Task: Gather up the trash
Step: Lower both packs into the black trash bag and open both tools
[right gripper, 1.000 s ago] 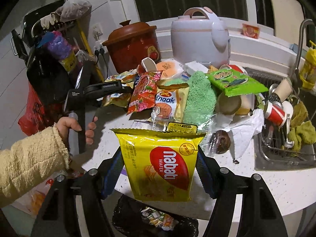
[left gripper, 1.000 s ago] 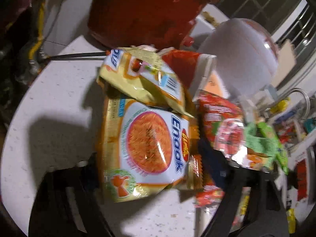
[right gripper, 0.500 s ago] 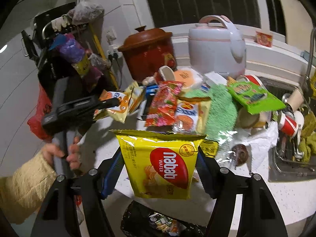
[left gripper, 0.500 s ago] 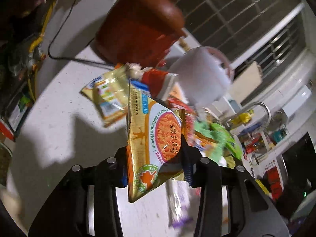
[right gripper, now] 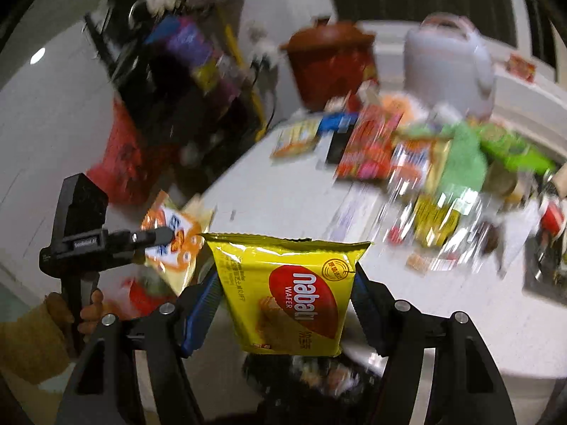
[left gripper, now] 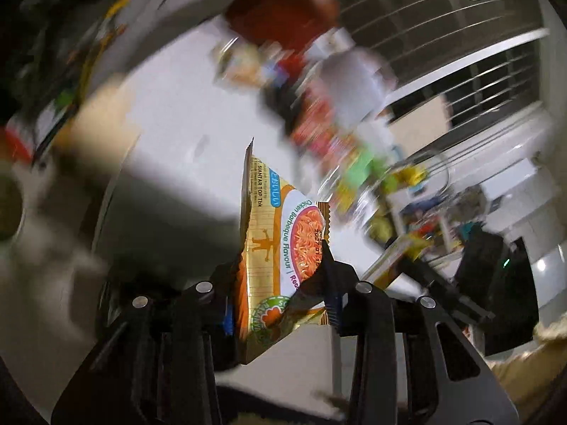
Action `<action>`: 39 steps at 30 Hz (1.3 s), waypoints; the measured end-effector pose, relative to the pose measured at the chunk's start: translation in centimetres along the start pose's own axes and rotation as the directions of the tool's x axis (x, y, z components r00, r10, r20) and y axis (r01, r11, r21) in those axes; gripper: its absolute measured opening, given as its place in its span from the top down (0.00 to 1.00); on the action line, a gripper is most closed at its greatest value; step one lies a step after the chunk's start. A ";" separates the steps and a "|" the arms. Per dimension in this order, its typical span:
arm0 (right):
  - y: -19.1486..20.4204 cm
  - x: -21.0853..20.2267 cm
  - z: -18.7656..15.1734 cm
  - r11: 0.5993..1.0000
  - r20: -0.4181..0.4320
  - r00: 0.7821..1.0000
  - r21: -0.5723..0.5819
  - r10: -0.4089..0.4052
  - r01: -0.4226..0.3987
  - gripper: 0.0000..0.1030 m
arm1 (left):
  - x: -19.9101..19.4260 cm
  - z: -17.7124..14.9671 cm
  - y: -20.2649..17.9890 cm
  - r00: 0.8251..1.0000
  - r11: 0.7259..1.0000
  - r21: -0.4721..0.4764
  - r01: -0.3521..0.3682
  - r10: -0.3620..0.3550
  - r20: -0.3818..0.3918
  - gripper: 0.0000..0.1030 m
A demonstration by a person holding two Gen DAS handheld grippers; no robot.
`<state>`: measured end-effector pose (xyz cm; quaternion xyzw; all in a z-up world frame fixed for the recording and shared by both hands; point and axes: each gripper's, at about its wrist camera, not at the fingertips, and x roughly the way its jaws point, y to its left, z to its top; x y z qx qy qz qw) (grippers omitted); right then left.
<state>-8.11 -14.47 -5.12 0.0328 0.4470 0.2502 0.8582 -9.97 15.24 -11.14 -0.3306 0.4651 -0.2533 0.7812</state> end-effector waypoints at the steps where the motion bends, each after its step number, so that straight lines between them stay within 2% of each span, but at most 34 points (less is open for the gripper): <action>1: 0.0 1.4 -1.5 1.000 -0.054 0.999 0.006 0.004 -0.004 0.34 | 1.0 -1.9 1.6 0.998 0.998 -0.041 -0.038 0.036 -0.046 0.65; 2: 0.0 2.5 -2.5 1.000 -0.088 0.996 0.008 0.000 0.000 0.34 | 1.5 -3.0 2.6 0.996 0.997 -0.058 -0.056 0.051 -0.071 0.65; 5: -0.9 7.5 -6.9 1.000 -0.207 0.978 0.017 -0.022 0.026 0.34 | 5.8 -7.0 6.7 0.975 0.985 -0.094 -0.142 0.123 -0.185 0.65; 9: -3.7 15.0 -12.8 0.994 -0.347 0.937 0.083 -0.044 0.077 0.34 | 13.6 -10.8 12.9 0.924 0.958 -0.138 -0.250 0.193 -0.330 0.65; 11: -5.4 18.8 -15.6 0.986 -0.401 0.912 0.091 -0.091 0.138 0.34 | 17.2 -11.9 15.3 0.887 0.934 -0.099 -0.343 0.288 -0.360 0.62; 12: -6.3 20.7 -16.9 0.980 -0.432 0.893 0.087 -0.124 0.178 0.31 | 19.0 -12.2 16.3 0.863 0.920 -0.064 -0.387 0.336 -0.378 0.48; 13: -7.1 22.1 -18.0 0.974 -0.462 0.875 0.093 -0.142 0.207 0.29 | 20.3 -12.6 17.1 0.834 0.903 -0.039 -0.428 0.378 -0.402 0.39; 14: -7.8 23.2 -18.6 0.969 -0.482 0.864 0.106 -0.146 0.223 0.26 | 21.8 -12.9 17.9 0.792 0.876 -0.004 -0.482 0.434 -0.429 0.30; 16: -9.0 24.8 -20.0 0.958 -0.512 0.843 0.117 -0.166 0.261 0.20 | 23.9 -13.4 19.0 0.737 0.846 0.037 -0.531 0.483 -0.473 0.26; 17: -9.3 25.3 -20.4 0.954 -0.522 0.833 0.112 -0.183 0.280 0.16 | 24.7 -13.7 19.5 0.699 0.826 0.064 -0.561 0.513 -0.498 0.21; 18: -9.6 25.5 -20.6 0.951 -0.527 0.829 0.112 -0.190 0.289 0.16 | 25.0 -14.0 19.8 0.679 0.813 0.079 -0.577 0.531 -0.506 0.21; 21: -9.6 24.7 -20.5 0.949 -0.516 0.834 0.114 -0.196 0.294 0.16 | 24.9 -14.8 19.0 0.664 0.805 0.116 -0.581 0.552 -0.504 0.21; 24: -8.0 21.9 -18.7 0.961 -0.467 0.864 0.093 -0.189 0.261 0.16 | 23.1 -14.2 17.0 0.671 0.809 0.133 -0.572 0.555 -0.492 0.21; 25: -7.1 20.4 -17.6 0.969 -0.441 0.881 0.084 -0.174 0.233 0.16 | 21.8 -13.5 15.2 0.698 0.826 0.137 -0.547 0.540 -0.471 0.21; 29: -3.5 13.1 -12.5 0.992 -0.304 0.946 0.014 -0.116 0.126 0.16 | 17.0 -11.1 8.1 0.770 0.854 0.215 -0.474 0.520 -0.369 0.20; 30: -2.6 10.8 -10.8 0.995 -0.254 0.963 -0.002 -0.094 0.096 0.16 | 15.2 -10.5 5.5 0.796 0.857 0.251 -0.450 0.512 -0.322 0.15; 31: -1.5 8.0 -8.4 0.997 -0.183 0.980 -0.023 -0.071 0.068 0.15 | 14.1 -10.0 3.9 0.809 0.852 0.278 -0.444 0.514 -0.286 0.13; 33: -0.5 3.9 -5.1 0.997 -0.061 0.996 -0.044 -0.063 0.060 0.10 | 11.8 -9.0 0.5 0.842 0.846 0.329 -0.419 0.498 -0.208 0.13; 34: -0.5 1.9 -3.4 0.996 0.014 0.997 -0.054 -0.073 0.074 0.05 | 10.9 -8.4 -1.2 0.857 0.843 0.353 -0.406 0.485 -0.173 0.13; 36: -1.5 -2.4 0.7 0.985 0.182 0.971 -0.056 -0.153 0.166 0.05 | 9.7 -7.4 -3.8 0.876 0.839 0.375 -0.395 0.466 -0.120 0.13; 37: -2.3 -3.5 1.9 0.977 0.225 0.955 -0.044 -0.195 0.210 0.05 | 9.7 -6.8 -4.8 0.887 0.845 0.371 -0.385 0.450 -0.104 0.13; 38: -4.0 -4.8 3.7 0.959 0.278 0.921 -0.007 -0.271 0.285 0.05 | 9.4 -6.5 -5.4 0.896 0.850 0.368 -0.378 0.436 -0.087 0.13; 39: -5.3 -5.4 4.8 0.943 0.295 0.898 0.030 -0.326 0.332 0.05 | 9.2 -6.3 -5.7 0.901 0.851 0.367 -0.376 0.429 -0.071 0.13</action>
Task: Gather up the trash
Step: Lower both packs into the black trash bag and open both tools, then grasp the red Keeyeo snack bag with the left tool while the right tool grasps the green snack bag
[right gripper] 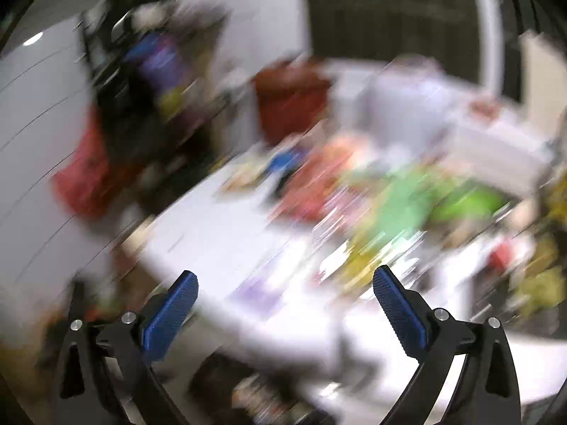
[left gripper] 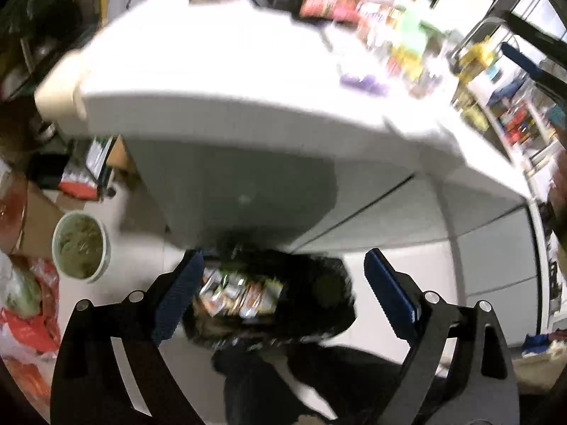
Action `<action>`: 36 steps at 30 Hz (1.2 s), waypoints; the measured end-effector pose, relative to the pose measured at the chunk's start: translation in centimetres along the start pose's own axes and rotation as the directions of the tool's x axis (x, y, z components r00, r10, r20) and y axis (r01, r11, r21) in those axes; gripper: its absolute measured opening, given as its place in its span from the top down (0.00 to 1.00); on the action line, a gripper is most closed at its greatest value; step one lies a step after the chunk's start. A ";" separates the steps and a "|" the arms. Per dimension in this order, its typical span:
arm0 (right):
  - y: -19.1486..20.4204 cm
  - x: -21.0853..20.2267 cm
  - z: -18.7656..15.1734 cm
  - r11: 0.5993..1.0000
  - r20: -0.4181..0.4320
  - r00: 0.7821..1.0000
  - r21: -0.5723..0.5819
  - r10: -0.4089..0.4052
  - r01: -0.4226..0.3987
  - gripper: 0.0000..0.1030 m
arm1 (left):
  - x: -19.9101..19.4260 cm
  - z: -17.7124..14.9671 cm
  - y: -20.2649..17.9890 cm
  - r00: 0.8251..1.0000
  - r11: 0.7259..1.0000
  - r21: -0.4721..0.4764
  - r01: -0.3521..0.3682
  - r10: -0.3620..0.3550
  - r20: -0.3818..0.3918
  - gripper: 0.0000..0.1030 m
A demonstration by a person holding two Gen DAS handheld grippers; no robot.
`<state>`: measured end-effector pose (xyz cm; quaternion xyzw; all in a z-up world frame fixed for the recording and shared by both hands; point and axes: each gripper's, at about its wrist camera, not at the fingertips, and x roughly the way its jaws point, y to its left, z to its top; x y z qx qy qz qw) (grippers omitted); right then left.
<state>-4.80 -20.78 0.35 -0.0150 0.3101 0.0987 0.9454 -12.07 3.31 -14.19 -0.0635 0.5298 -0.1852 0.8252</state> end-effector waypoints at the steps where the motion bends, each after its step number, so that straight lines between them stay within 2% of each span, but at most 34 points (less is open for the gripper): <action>1: -1.9 0.4 1.2 0.997 0.008 0.998 0.044 -0.057 0.057 0.05 | -0.4 0.3 -0.3 1.000 1.000 0.001 -0.003 0.003 0.020 0.13; 3: -6.6 1.4 2.7 0.973 0.018 0.994 0.205 -0.107 0.101 0.05 | -0.7 0.8 -0.3 0.999 1.000 0.004 -0.018 0.018 0.032 0.13; 4: -9.4 2.2 2.8 0.943 0.008 0.994 0.318 -0.110 0.102 0.05 | -0.8 0.7 -0.3 0.999 1.000 0.003 -0.030 0.029 0.034 0.13; 6: -12.5 3.9 2.5 0.889 -0.024 0.994 0.445 -0.105 0.105 0.05 | -1.3 0.7 -0.3 0.998 0.999 -0.009 -0.036 0.037 0.041 0.13; 9: -16.1 7.2 1.0 0.802 -0.074 0.997 0.593 -0.028 0.066 0.08 | -1.8 0.3 0.6 0.998 0.998 -0.046 -0.049 0.051 0.045 0.13; 10: -16.8 7.6 0.6 0.787 -0.074 0.997 0.615 -0.002 0.047 0.15 | -2.1 0.4 0.7 0.997 0.997 -0.054 -0.051 0.053 0.046 0.13; 12: -17.9 9.6 0.6 0.755 -0.079 0.995 0.656 0.067 0.001 0.44 | -2.2 0.4 0.8 0.997 0.996 -0.070 -0.055 0.058 0.049 0.13; 13: -18.1 10.6 0.7 0.736 -0.076 0.992 0.677 0.104 -0.025 0.53 | -2.3 0.4 1.0 0.997 0.996 -0.071 -0.053 0.056 0.046 0.13; 14: -18.4 11.2 0.7 0.703 -0.055 0.985 0.707 0.163 -0.078 0.79 | -2.3 0.4 1.0 0.997 0.996 -0.070 -0.055 0.058 0.044 0.13; 15: -18.0 11.0 0.9 0.691 -0.038 0.983 0.716 0.182 -0.100 0.88 | -2.3 0.6 0.7 0.997 0.996 -0.060 -0.058 0.061 0.047 0.13; 18: -16.9 8.5 2.1 0.726 0.019 0.985 0.674 0.170 -0.138 0.88 | -2.6 1.9 -0.2 0.996 0.999 -0.031 -0.042 0.044 0.072 0.13; 22: -16.2 3.9 3.4 0.724 0.126 0.971 0.648 0.205 -0.237 0.89 | -2.9 7.0 -1.8 0.989 1.000 -0.008 0.025 -0.023 0.144 0.13; 25: -15.8 0.6 3.2 0.713 0.183 0.956 0.637 0.230 -0.293 0.89 | -1.8 13.2 -3.0 0.978 0.999 -0.006 0.035 -0.033 0.206 0.11; 27: -15.7 -0.8 2.7 0.706 0.200 0.948 0.633 0.246 -0.317 0.89 | 0.0 17.4 -3.9 0.975 0.999 -0.010 0.034 -0.031 0.221 0.11; 29: -15.6 -1.9 1.5 0.699 0.199 0.948 0.640 0.250 -0.319 0.88 | 1.9 20.5 -4.4 0.977 1.000 -0.021 0.005 0.000 0.213 0.11; 32: -15.6 -3.0 -0.6 0.698 0.176 0.953 0.651 0.245 -0.300 0.88 | 5.7 25.1 -4.8 0.979 0.994 -0.047 -0.095 0.102 0.176 0.11; 35: -15.8 -3.7 -2.4 0.703 0.148 0.962 0.659 0.228 -0.268 0.88 | 8.6 27.2 -4.9 0.973 0.981 -0.054 -0.187 0.193 0.127 0.11; 36: -16.0 -3.8 -3.0 0.698 0.145 0.963 0.665 0.227 -0.265 0.88 | 9.3 27.7 -4.9 0.974 0.979 -0.055 -0.195 0.200 0.111 0.11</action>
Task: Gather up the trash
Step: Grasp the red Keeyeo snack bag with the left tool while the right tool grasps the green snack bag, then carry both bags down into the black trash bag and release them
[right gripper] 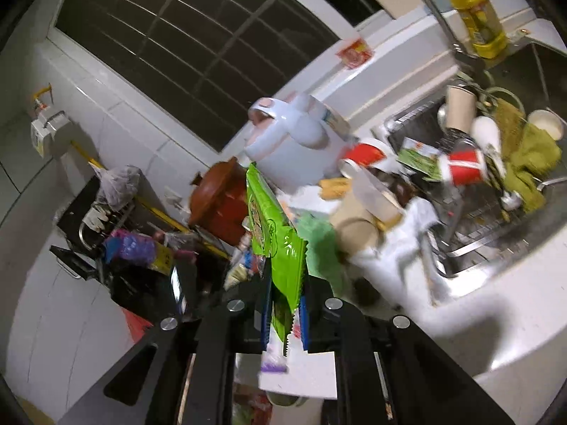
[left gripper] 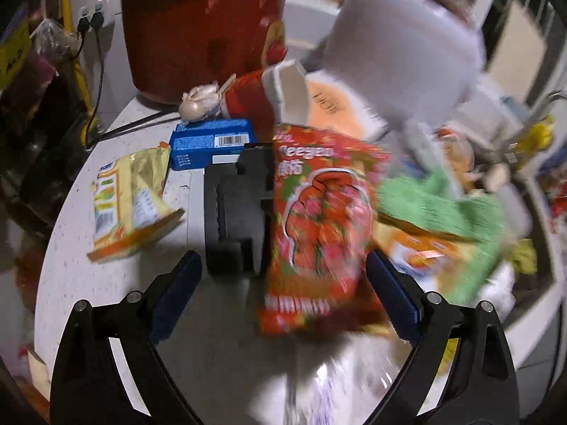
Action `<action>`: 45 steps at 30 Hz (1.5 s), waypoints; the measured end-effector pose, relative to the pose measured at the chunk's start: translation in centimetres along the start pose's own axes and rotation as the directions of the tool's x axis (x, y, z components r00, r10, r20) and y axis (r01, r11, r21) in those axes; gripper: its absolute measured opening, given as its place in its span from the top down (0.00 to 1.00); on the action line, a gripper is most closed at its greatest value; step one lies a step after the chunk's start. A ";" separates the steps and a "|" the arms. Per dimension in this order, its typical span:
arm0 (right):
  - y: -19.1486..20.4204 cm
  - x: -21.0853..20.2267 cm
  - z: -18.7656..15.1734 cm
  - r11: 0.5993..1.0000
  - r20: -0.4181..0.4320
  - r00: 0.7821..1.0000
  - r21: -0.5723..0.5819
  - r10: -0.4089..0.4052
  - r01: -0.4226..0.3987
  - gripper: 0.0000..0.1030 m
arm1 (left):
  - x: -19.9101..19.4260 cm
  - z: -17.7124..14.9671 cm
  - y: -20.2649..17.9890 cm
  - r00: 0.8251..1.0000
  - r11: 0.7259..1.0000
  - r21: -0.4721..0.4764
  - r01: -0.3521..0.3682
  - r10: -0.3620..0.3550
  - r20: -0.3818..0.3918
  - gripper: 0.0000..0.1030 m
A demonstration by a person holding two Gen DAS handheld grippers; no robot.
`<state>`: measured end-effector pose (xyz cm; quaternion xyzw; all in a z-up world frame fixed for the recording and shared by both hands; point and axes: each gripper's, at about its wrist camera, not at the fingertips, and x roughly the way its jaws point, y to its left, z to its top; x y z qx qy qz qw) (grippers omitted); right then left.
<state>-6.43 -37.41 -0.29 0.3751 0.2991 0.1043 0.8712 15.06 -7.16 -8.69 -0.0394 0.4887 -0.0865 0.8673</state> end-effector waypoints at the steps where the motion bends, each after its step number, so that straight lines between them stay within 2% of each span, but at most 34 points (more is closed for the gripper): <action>1: -0.4 -0.2 -0.2 1.000 -0.001 1.000 0.011 -0.003 0.003 0.88 | 0.7 0.3 -0.2 1.000 1.000 -0.004 0.005 -0.005 -0.016 0.11; 5: -1.7 -0.5 -1.0 1.000 -0.016 1.000 0.024 -0.018 0.018 0.88 | 2.4 0.8 -1.7 0.997 0.997 0.036 -0.074 0.075 -0.035 0.11; 7: -1.8 -0.5 -1.2 0.999 -0.018 1.000 0.025 -0.019 0.020 0.88 | 2.6 0.7 -1.5 0.995 0.995 0.028 -0.093 0.093 -0.021 0.15; 8: -1.9 -0.4 -1.3 1.000 -0.020 1.000 0.023 -0.015 0.016 0.87 | 2.2 0.6 -1.1 0.996 0.996 0.011 -0.089 0.089 -0.007 0.25; 9: -1.8 -0.5 -1.3 1.000 -0.020 1.000 0.021 -0.016 0.016 0.87 | 1.8 0.5 -0.6 0.996 0.996 -0.006 -0.090 0.090 0.005 0.42; 12: -1.6 -0.2 -1.4 1.000 -0.028 1.000 0.013 -0.009 0.009 0.87 | 0.5 0.5 1.7 1.000 0.997 -0.080 0.010 -0.008 0.016 0.51; 17: -0.6 1.0 -1.6 1.000 -0.052 0.998 0.001 0.025 -0.025 0.86 | -3.9 -0.1 4.6 0.991 0.986 -0.128 0.111 -0.101 0.085 0.54; 22: 1.7 2.8 -1.9 0.997 -0.098 0.993 -0.031 0.071 -0.074 0.88 | -8.5 -1.3 7.6 0.963 0.954 -0.174 0.245 -0.218 0.160 0.54; 24: 3.1 3.3 -2.2 0.993 -0.128 0.987 -0.057 0.094 -0.102 0.88 | -10.7 -2.3 7.8 0.948 0.946 -0.146 0.290 -0.262 0.183 0.54; 27: 5.3 3.9 -3.2 0.983 -0.191 0.973 -0.110 0.127 -0.150 0.88 | -14.3 -5.3 8.4 0.932 0.942 -0.076 0.327 -0.309 0.188 0.54; 30: 7.0 4.7 -5.0 0.970 -0.286 0.946 -0.137 0.156 -0.201 0.88 | -16.5 -9.5 9.1 0.924 0.930 -0.048 0.365 -0.355 0.145 0.54; 31: 7.5 5.2 -6.2 0.965 -0.336 0.929 -0.151 0.154 -0.214 0.88 | -16.9 -11.1 9.5 0.920 0.924 -0.048 0.380 -0.373 0.120 0.54; 33: 7.9 6.0 -8.1 0.961 -0.406 0.905 -0.172 0.129 -0.215 0.88 | -17.0 -14.5 10.1 0.926 0.924 -0.059 0.377 -0.374 0.059 0.54; 34: 7.9 6.5 -9.3 0.961 -0.445 0.888 -0.177 0.113 -0.212 0.88 | -16.7 -16.7 10.7 0.930 0.927 -0.079 0.366 -0.366 0.010 0.54; 36: 7.2 7.9 -12.5 0.964 -0.532 0.844 -0.187 0.064 -0.191 0.88 | -15.5 -20.2 11.5 0.925 0.922 -0.133 0.364 -0.374 -0.063 0.54; 37: 6.8 8.5 -13.8 0.966 -0.560 0.828 -0.192 0.039 -0.175 0.88 | -14.1 -22.6 12.0 0.927 0.929 -0.151 0.338 -0.356 -0.115 0.54; 38: 5.9 9.6 -15.9 0.969 -0.603 0.798 -0.201 -0.007 -0.144 0.88 | -13.0 -24.2 12.2 0.924 0.931 -0.168 0.323 -0.349 -0.157 0.54; 40: 4.6 11.0 -18.4 0.964 -0.634 0.769 -0.246 -0.078 -0.105 0.88 | -9.5 -27.7 13.1 0.907 0.928 -0.228 0.294 -0.346 -0.238 0.54; 42: 2.3 13.0 -22.0 0.955 -0.676 0.716 -0.292 -0.174 -0.045 0.88 | -5.9 -30.5 13.6 0.889 0.928 -0.263 0.263 -0.339 -0.308 0.54; 45: -1.2 15.6 -26.3 0.921 -0.686 0.659 -0.389 -0.309 0.027 0.88 | 0.0 -34.2 14.2 0.865 0.940 -0.275 0.200 -0.302 -0.401 0.54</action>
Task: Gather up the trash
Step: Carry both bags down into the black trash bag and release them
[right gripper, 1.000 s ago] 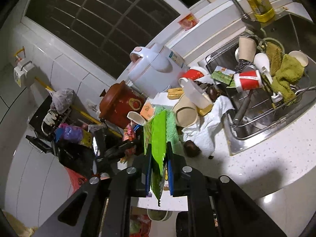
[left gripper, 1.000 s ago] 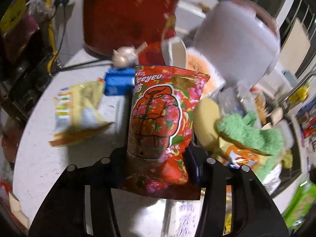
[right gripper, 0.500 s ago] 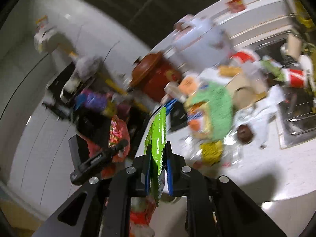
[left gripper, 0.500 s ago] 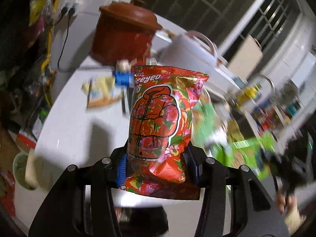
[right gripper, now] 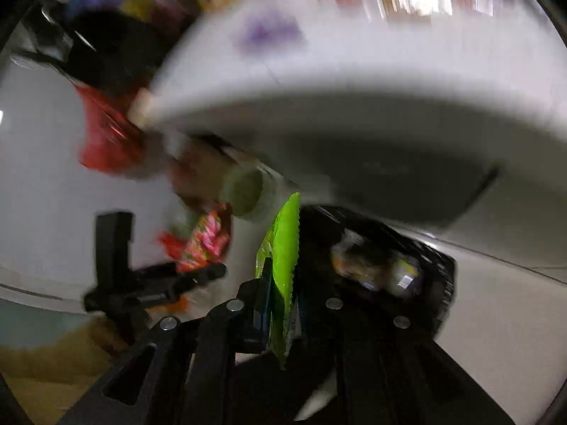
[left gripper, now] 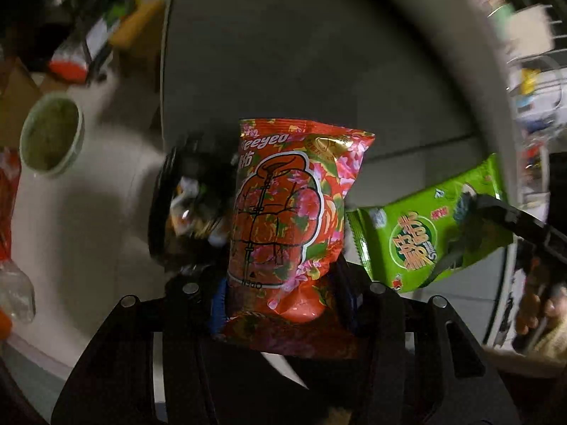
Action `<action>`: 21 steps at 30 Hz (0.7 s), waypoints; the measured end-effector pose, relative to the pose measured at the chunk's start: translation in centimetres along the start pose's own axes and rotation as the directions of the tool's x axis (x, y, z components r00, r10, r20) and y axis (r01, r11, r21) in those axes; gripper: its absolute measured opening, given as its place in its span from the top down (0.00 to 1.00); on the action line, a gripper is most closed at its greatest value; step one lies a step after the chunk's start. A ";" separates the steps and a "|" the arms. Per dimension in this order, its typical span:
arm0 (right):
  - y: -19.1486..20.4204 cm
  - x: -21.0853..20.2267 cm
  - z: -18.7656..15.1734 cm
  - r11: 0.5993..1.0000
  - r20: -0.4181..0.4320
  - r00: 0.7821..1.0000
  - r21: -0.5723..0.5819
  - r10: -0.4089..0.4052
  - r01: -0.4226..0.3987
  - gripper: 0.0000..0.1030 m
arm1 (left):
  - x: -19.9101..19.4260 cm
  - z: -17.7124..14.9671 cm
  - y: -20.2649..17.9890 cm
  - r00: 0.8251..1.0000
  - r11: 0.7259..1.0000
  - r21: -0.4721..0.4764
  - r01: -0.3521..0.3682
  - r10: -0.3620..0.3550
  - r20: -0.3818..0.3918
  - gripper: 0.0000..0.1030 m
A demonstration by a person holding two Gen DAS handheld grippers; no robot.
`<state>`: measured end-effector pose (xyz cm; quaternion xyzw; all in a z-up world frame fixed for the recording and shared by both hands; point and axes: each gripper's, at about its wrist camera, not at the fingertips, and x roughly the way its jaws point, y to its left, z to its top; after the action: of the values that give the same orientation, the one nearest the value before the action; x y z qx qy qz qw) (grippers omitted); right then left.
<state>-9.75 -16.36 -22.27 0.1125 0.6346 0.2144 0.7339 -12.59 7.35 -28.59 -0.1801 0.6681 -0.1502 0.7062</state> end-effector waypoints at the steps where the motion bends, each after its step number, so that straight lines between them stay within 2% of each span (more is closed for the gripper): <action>1: -0.7 2.0 -0.4 0.999 -0.026 0.999 0.002 -0.040 0.040 0.88 | 2.4 0.1 0.7 0.999 0.999 -0.003 -0.036 0.036 -0.029 0.54; 3: -1.9 5.1 -1.1 0.996 -0.059 0.995 0.015 -0.086 0.087 0.88 | 5.7 0.3 1.8 0.995 0.998 0.000 -0.061 0.061 -0.079 0.54; 5: -3.1 8.5 -1.5 0.990 -0.089 0.986 0.016 -0.139 0.141 0.88 | 9.3 0.6 2.9 0.983 0.993 0.014 -0.115 0.116 -0.144 0.51; 6: -3.6 10.3 -1.7 0.985 -0.108 0.980 0.014 -0.170 0.172 0.86 | 10.9 0.8 3.1 0.975 0.991 0.019 -0.134 0.135 -0.178 0.39; 7: -4.0 11.7 -1.7 0.977 -0.124 0.970 0.008 -0.209 0.212 0.82 | 12.5 1.0 3.8 0.963 0.988 0.018 -0.153 0.153 -0.224 0.32; 8: -4.3 12.6 -1.8 0.970 -0.137 0.961 0.005 -0.241 0.244 0.59 | 13.5 0.8 4.3 0.952 0.985 0.014 -0.172 0.170 -0.253 0.27; 9: -4.5 13.5 -2.1 0.959 -0.142 0.950 -0.003 -0.280 0.282 0.37 | 14.2 1.0 4.7 0.945 0.983 0.013 -0.186 0.182 -0.272 0.27; 10: -4.6 14.0 -2.0 0.950 -0.133 0.941 -0.012 -0.312 0.313 0.34 | 14.8 1.3 5.1 0.939 0.980 0.008 -0.199 0.193 -0.286 0.27; 12: -5.1 14.1 -2.0 0.945 -0.129 0.936 -0.016 -0.326 0.327 0.34 | 14.9 1.7 5.3 0.934 0.976 0.001 -0.217 0.208 -0.291 0.22; 18: -4.4 10.9 -1.9 0.949 -0.086 0.945 -0.017 -0.316 0.316 0.32 | 11.7 1.9 5.5 0.951 0.979 -0.029 -0.203 0.190 -0.243 0.21; 21: -2.1 6.5 -1.1 0.958 -0.008 0.959 -0.059 -0.282 0.281 0.32 | 6.9 2.5 4.2 0.976 0.986 -0.015 -0.166 0.162 -0.143 0.21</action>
<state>-9.78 -15.36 -29.09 -0.0018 0.6439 0.1265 0.7546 -9.82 8.06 -36.54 -0.1228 0.7311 -0.0949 0.6644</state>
